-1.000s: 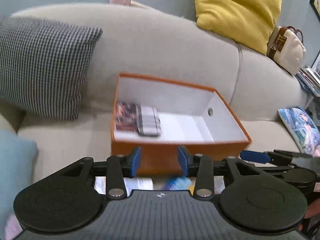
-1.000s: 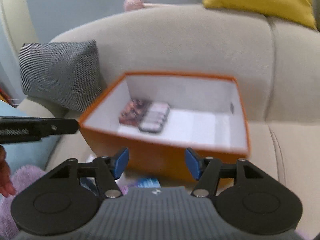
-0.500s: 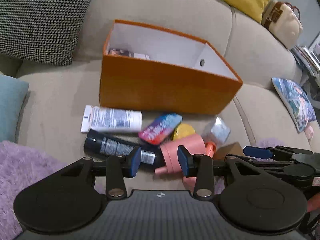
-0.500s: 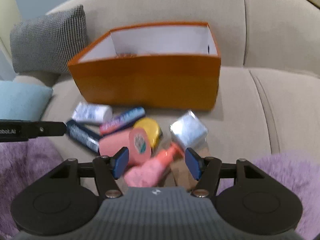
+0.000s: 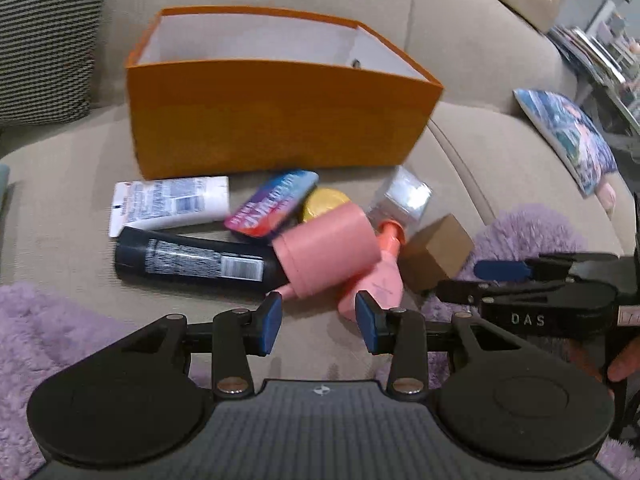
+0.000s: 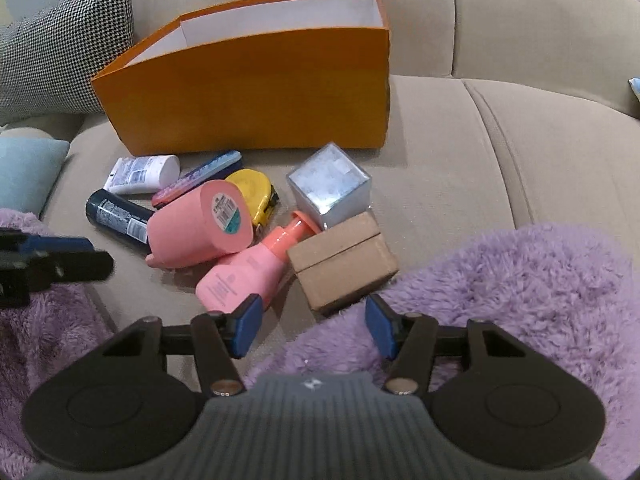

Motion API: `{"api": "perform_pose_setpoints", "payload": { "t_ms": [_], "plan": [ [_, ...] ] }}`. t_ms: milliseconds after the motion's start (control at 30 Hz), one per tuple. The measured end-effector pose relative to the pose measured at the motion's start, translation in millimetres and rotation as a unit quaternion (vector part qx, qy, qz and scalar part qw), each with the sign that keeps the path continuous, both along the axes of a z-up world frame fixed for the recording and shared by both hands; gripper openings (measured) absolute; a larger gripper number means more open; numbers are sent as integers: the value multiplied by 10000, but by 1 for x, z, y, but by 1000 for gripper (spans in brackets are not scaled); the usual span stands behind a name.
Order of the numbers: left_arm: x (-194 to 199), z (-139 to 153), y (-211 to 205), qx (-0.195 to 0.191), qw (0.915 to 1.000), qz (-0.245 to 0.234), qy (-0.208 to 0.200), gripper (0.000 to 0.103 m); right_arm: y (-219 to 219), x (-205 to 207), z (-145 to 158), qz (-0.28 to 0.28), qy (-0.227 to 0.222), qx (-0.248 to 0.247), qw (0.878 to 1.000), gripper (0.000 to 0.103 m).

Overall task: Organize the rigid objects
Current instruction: 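Withdraw both grippers from the orange box back toward the pile, then grasp the pink cup with the left gripper while the right grasps the pink pump bottle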

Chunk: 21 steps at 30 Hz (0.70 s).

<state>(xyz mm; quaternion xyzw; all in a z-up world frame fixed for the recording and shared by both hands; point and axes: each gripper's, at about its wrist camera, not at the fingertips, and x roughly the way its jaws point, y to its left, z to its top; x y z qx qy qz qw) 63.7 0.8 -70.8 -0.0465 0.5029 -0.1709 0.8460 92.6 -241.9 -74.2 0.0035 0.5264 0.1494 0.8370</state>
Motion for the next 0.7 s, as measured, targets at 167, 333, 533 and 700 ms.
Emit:
{"api": "perform_pose_setpoints", "payload": {
  "t_ms": [167, 333, 533, 700],
  "plan": [
    [3, -6, -13, 220, 9995, -204, -73, 49, -2, 7, -1, -91, 62, 139, 9998, 58],
    [11, -14, -21, 591, 9974, -380, -142, 54, -7, 23, -4, -443, 292, 287, 9982, 54],
    [16, -23, -39, 1363, 9843, -1000, -514, 65, 2, 26, -1, -423, 573, 307, 9970, 55],
    [16, -32, -59, 1989, 9630, -1612, -843, 66, 9, 23, -5, -331, 872, 563, 9940, 44]
  ]
}}
